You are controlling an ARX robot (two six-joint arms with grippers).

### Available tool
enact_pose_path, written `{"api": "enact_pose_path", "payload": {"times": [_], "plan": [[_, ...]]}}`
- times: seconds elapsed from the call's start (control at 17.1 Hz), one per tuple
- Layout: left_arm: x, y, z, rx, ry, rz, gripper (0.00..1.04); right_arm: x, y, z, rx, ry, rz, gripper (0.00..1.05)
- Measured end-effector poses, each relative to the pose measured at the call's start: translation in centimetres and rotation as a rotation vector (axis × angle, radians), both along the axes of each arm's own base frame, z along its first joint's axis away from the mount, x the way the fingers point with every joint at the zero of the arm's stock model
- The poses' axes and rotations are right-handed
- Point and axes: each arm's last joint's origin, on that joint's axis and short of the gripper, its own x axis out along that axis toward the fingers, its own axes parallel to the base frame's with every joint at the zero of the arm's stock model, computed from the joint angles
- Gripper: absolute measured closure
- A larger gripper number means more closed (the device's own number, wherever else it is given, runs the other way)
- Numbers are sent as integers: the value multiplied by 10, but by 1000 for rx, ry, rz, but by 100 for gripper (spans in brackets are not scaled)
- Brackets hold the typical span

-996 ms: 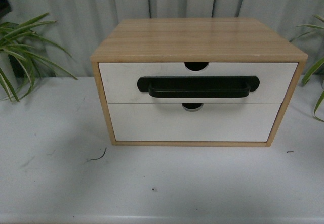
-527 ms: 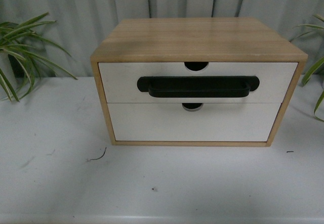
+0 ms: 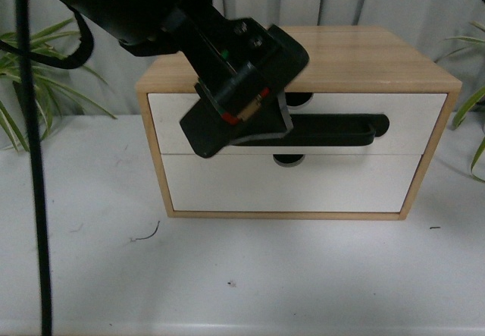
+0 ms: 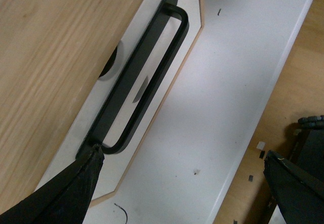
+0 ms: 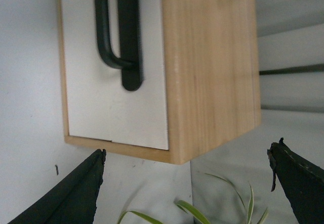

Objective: Pull drawer

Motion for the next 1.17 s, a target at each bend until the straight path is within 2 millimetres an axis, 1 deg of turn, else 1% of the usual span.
{"api": "enact_pose_path", "payload": {"times": [0.18, 0.35, 0.47, 0.64, 0.82, 1.0, 1.17], "plan": [[7, -15, -10, 40, 9, -65, 7, 6, 9, -13, -133, 48, 96, 6], [15, -26, -26, 69, 18, -87, 7, 9, 26, -27, -170, 105, 154, 6], [19, -31, -36, 77, 18, -92, 7, 12, 33, -33, -180, 134, 173, 6], [29, -35, -48, 89, 10, -83, 7, 18, 40, -48, -194, 191, 184, 6], [38, -36, -52, 86, 1, -71, 7, 27, 45, -52, -197, 191, 197, 6], [46, -35, -53, 85, 0, -60, 7, 35, 58, -54, -201, 181, 230, 6], [50, -34, -59, 90, 3, -55, 7, 38, 66, -65, -202, 203, 250, 6]]}}
